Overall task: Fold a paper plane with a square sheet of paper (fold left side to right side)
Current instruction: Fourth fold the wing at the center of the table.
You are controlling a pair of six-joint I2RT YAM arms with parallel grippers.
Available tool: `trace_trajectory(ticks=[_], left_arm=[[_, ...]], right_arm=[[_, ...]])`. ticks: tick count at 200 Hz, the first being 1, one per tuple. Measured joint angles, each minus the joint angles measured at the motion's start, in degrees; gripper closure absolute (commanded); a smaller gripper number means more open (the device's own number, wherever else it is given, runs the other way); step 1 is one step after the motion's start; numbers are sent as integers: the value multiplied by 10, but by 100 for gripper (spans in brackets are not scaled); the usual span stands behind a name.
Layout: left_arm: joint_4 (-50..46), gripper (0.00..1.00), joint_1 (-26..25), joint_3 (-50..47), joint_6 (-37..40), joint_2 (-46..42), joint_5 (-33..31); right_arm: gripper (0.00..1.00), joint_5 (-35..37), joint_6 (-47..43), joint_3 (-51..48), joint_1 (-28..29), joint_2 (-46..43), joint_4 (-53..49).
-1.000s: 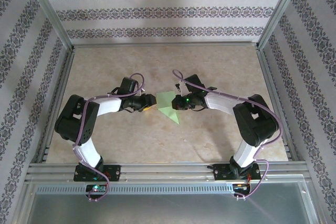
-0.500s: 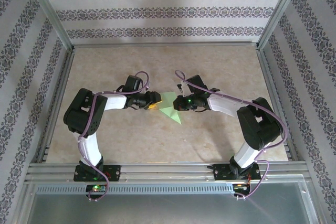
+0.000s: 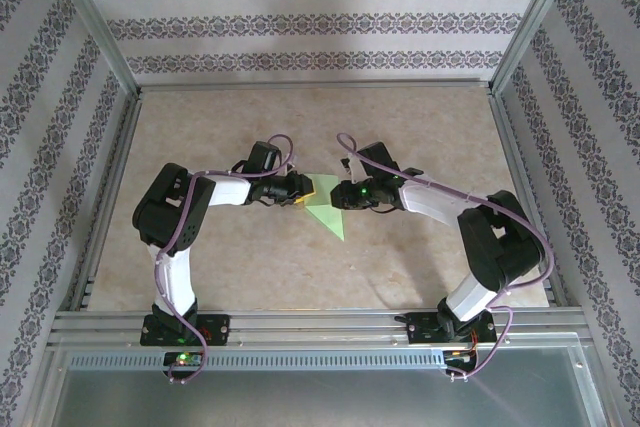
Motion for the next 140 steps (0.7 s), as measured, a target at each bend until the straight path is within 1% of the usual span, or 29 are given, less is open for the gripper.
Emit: trace_trajectory(ticks=[14, 41, 58, 74, 103, 118, 140], left_arm=[[0, 76, 0, 0, 0, 0, 0], [0, 76, 0, 5, 0, 0, 0], [-1, 77, 0, 9, 0, -1, 3], [-1, 79, 0, 12, 0, -3, 7], [-1, 82, 0, 13, -4, -7, 12], [-1, 83, 0, 13, -7, -9, 16], [-2, 84, 0, 15, -9, -9, 23]], right_arm=[[64, 32, -10, 1, 1, -17, -24], [63, 111, -31, 18, 26, -50, -88], [63, 161, -41, 30, 66, -63, -116], [63, 204, -44, 38, 120, -67, -136], [61, 274, -45, 47, 212, -49, -155], [59, 304, -45, 56, 243, -23, -161], [59, 341, -45, 66, 265, 21, -163]])
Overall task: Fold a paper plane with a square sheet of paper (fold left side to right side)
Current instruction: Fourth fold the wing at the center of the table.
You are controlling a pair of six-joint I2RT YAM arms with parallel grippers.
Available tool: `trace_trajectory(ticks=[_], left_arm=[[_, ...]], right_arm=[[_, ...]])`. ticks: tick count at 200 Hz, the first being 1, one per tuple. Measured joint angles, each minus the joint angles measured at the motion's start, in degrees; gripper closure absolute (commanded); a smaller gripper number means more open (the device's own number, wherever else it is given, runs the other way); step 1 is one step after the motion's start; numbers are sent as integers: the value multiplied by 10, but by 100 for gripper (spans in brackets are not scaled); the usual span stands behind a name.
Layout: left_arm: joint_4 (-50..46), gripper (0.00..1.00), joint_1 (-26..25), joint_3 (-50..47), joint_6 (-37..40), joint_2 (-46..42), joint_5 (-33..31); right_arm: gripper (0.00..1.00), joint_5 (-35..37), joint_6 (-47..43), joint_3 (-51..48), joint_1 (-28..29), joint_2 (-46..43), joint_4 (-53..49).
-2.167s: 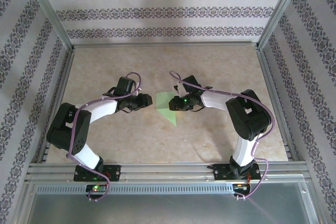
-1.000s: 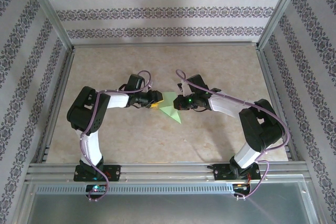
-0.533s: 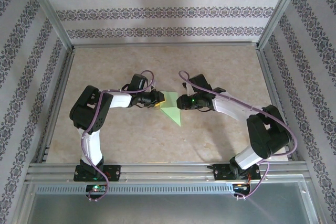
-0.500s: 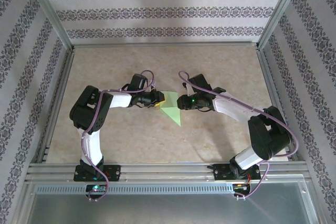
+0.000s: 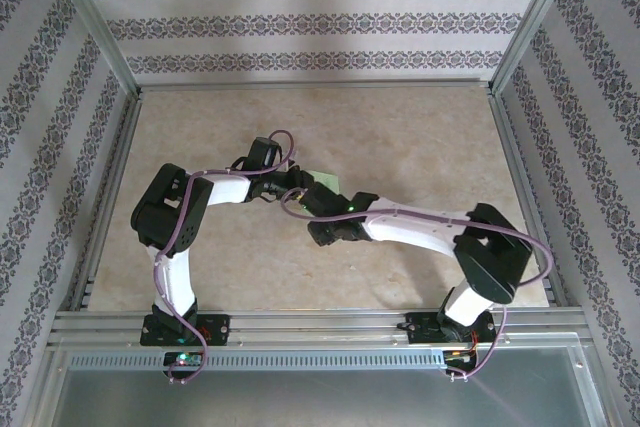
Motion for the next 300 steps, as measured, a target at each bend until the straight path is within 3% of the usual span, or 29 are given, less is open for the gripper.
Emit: trace_trajectory(ticks=[36, 81, 176, 300], left_arm=[[-3, 85, 0, 3, -2, -12, 3], [-18, 85, 0, 12, -2, -28, 3], [-34, 85, -1, 16, -2, -28, 3], [-35, 85, -7, 28, 0, -28, 3]], right_arm=[[58, 49, 0, 13, 14, 60, -4], [59, 91, -7, 19, 14, 71, -3], [56, 122, -13, -4, 17, 30, 10], [61, 153, -13, -5, 5, 76, 45]])
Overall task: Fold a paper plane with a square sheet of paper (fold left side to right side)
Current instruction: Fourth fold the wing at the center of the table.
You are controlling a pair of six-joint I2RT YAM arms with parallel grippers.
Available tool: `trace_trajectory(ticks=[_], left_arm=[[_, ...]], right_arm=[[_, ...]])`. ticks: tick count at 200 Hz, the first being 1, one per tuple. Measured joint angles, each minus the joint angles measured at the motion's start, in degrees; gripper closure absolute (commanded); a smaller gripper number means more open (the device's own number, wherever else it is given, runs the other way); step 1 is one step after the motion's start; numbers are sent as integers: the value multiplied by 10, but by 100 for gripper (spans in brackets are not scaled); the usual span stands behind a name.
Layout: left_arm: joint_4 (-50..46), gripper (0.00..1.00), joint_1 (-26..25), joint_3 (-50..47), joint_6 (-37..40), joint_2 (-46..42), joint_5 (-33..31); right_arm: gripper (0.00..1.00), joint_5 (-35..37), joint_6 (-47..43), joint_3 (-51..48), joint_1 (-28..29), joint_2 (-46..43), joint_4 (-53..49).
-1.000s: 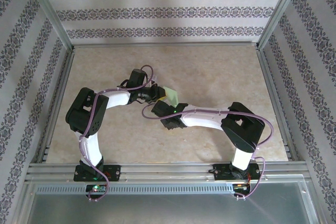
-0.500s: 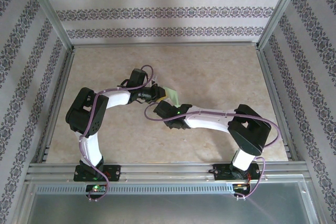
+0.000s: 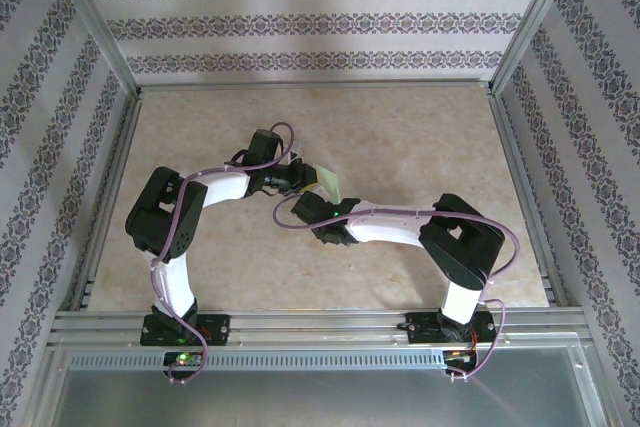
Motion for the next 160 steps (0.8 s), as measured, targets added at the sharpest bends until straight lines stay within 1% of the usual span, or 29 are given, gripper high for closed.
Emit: trace_trajectory(ticks=[18, 98, 137, 160], left_arm=[[0, 85, -1, 0, 0, 0, 0], [0, 85, -1, 1, 1, 0, 0], [0, 84, -1, 1, 2, 0, 0], [-1, 82, -1, 1, 3, 0, -2]], right_arm=[[61, 1, 0, 0, 0, 9, 4], [71, 7, 0, -1, 0, 16, 10], [81, 9, 5, -2, 0, 16, 12], [93, 10, 5, -3, 0, 16, 12]])
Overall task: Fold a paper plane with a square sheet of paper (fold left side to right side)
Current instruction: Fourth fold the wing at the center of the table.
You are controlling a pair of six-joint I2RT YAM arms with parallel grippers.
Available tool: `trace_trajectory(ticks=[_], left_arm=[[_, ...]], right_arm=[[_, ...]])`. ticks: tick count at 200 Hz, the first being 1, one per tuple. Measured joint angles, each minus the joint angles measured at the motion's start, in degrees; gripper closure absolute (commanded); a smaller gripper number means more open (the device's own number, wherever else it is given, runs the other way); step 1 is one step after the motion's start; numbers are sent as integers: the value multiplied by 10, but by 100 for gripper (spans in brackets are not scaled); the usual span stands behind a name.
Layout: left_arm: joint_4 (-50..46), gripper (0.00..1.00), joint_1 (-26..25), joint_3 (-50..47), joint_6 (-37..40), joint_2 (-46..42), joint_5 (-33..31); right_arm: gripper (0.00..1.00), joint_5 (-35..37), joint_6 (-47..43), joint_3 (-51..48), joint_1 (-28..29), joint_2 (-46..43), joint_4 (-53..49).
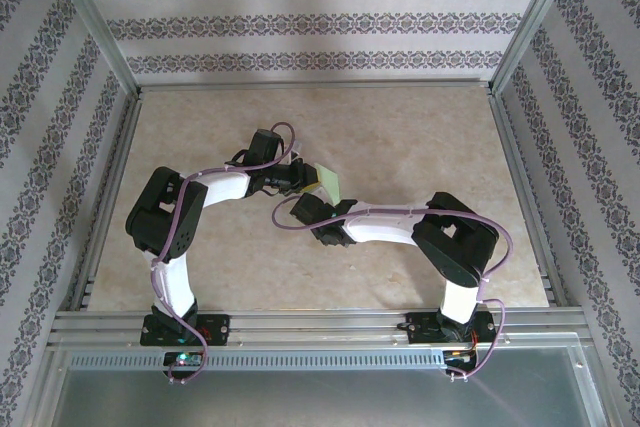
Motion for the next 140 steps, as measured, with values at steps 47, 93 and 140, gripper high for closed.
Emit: trace_trajectory(ticks=[47, 93, 140], left_arm=[[-5, 68, 0, -1, 8, -4, -6], [-30, 59, 24, -20, 16, -66, -8], [-95, 57, 106, -35, 57, -167, -6]], right_arm=[[100, 0, 9, -4, -1, 1, 0], [100, -5, 9, -11, -15, 1, 2], [100, -73, 6, -20, -49, -18, 14]])
